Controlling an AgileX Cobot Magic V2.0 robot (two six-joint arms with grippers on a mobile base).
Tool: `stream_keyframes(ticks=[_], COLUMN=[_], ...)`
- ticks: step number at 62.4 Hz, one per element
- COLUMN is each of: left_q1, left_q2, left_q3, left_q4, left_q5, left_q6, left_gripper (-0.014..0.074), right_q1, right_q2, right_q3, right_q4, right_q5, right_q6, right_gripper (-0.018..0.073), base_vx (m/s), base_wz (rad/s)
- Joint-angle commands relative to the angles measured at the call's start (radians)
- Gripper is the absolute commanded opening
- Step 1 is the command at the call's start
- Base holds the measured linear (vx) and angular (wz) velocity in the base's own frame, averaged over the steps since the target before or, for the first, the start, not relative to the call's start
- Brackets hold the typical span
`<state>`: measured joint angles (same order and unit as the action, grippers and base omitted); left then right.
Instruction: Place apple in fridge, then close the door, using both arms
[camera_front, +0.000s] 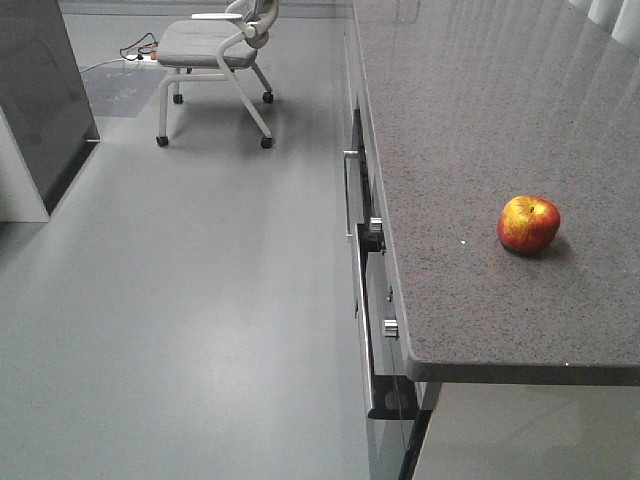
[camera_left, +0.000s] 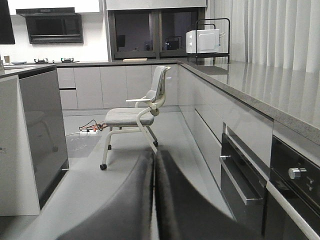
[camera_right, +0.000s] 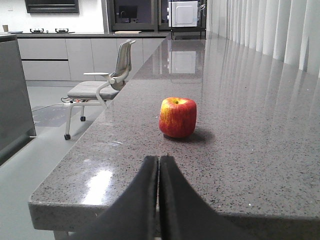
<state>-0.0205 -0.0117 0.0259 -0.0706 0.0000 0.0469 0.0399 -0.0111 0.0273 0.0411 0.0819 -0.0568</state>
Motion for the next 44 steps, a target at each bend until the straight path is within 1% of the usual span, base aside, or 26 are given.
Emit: stream_keyframes(ticks=[1,29,34,38,44], left_q1=[0.001,0.001,0.001,0.001,0.001], left_q2=[-0.015,-0.015,-0.015,-0.015,-0.015], left_q3=[0.021,0.021,0.021,0.021,0.021], left_q4=[-0.003,-0.003,-0.003,-0.003,-0.003], left_q5=[-0.073,-0.073,-0.073,-0.073,-0.073], left_q6=[-0.003,-0.003,-0.003,-0.003,-0.003], left_gripper=[-0.0006,-0.0006,-0.0006,-0.0006,-0.0006], right_q1=[-0.001,-0.001,-0.001,-0.001,-0.001], right_q2=[-0.016,-0.016,-0.016,-0.016,-0.008], right_q3=[0.014,0.014,0.007,-0.024,-0.119], right_q4=[-0.006,-0.007,0.005,0.016,0.021], right_q5=[-0.074,-0.082,-0.090,-0.082,-0.023], right_q6=[-0.009,-0.009,-0.005,0.008,0.010], right_gripper=[-0.0003,-0.0003,-0.0003,-0.0003,-0.0003], base_vx=[0.00,0.00,0.00,0.00,0.00], base_wz=[0.00,0.00,0.00,0.00,0.00])
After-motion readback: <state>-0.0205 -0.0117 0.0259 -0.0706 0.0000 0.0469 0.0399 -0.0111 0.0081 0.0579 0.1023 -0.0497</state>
